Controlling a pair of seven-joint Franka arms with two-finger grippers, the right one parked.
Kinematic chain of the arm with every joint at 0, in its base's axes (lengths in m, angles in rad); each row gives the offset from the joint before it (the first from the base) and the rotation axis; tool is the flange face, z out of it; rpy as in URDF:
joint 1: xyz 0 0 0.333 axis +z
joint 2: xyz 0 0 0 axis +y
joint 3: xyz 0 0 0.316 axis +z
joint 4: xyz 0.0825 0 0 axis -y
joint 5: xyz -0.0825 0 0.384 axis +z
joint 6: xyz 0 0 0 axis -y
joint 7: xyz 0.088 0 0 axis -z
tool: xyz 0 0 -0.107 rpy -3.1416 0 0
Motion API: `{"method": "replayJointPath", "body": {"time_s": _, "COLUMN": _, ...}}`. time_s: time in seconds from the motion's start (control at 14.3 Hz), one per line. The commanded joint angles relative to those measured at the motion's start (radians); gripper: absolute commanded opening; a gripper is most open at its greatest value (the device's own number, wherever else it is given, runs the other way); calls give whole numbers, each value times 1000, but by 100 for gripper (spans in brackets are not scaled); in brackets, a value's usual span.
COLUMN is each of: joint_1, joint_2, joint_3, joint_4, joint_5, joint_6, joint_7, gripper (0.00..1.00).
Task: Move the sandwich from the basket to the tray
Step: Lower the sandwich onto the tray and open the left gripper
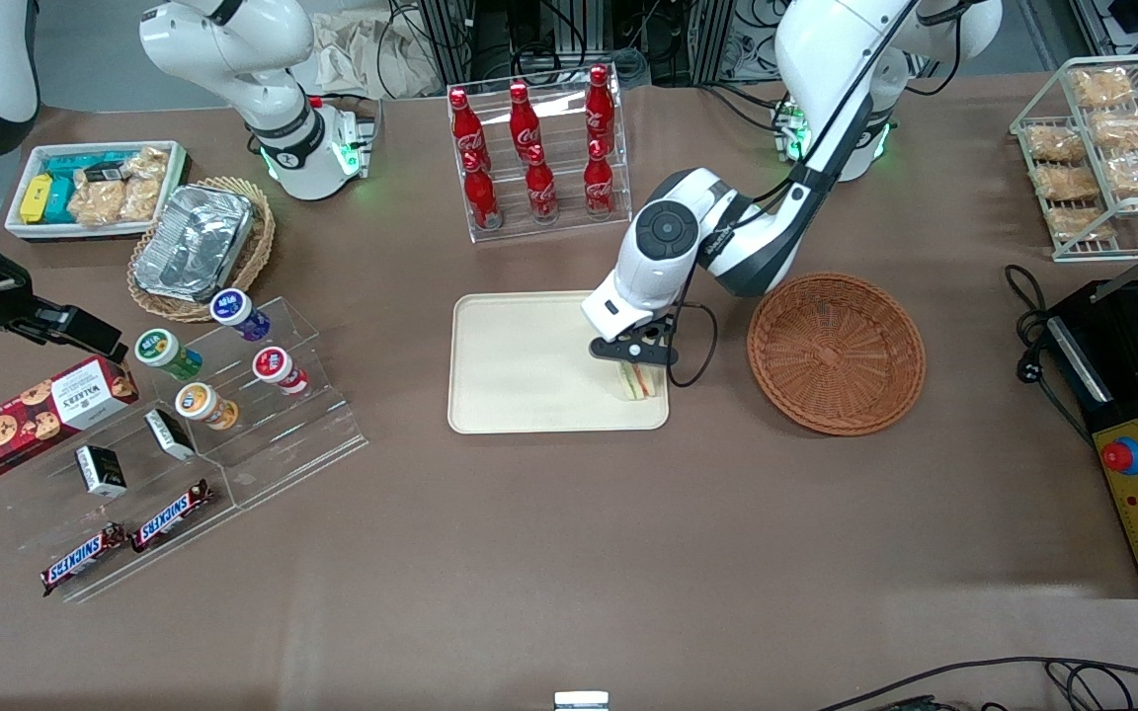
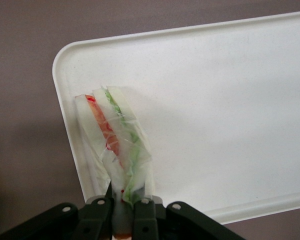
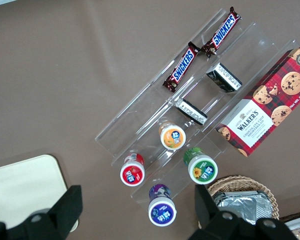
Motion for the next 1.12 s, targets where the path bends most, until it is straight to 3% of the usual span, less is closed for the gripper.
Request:
{"method": "replayJointPath", "body": {"time_s": 0.0, "joint_1": 0, "joint_2": 4, "joint_3": 4, "joint_4": 5, "joint_5": 9, "joint_6": 14, "joint_7": 14, "gripper": 99}}
{"method": "replayJointPath", "body": {"time_s": 0.28, "joint_1": 12, "joint_2": -59, "joint_3": 19, "joint_4": 14, "joint_5": 12, "joint_6": -29, "joint_7": -2, "gripper": 100}}
{"method": "replayJointPath", "body": {"time_s": 0.49, "joint_1": 61, "joint_2": -135, "joint_3": 54, "joint_4": 90, "joint_5": 12, "joint_6": -257, "joint_7": 13, "gripper": 100}}
{"method": "replayJointPath", "body": {"time_s": 0.63, "joint_1": 154, "joint_2": -189, "joint_3": 53, "joint_4": 141, "joint_5": 0, "joint_6": -398, "joint_7": 132, "gripper": 100}}
{"method": "replayJointPath", "body": {"time_s": 1.05, "joint_1": 388, "joint_2": -335, "joint_3": 84, "joint_4": 175, "joint_5": 23, "joint_6": -592, "joint_7": 508, "gripper": 100}}
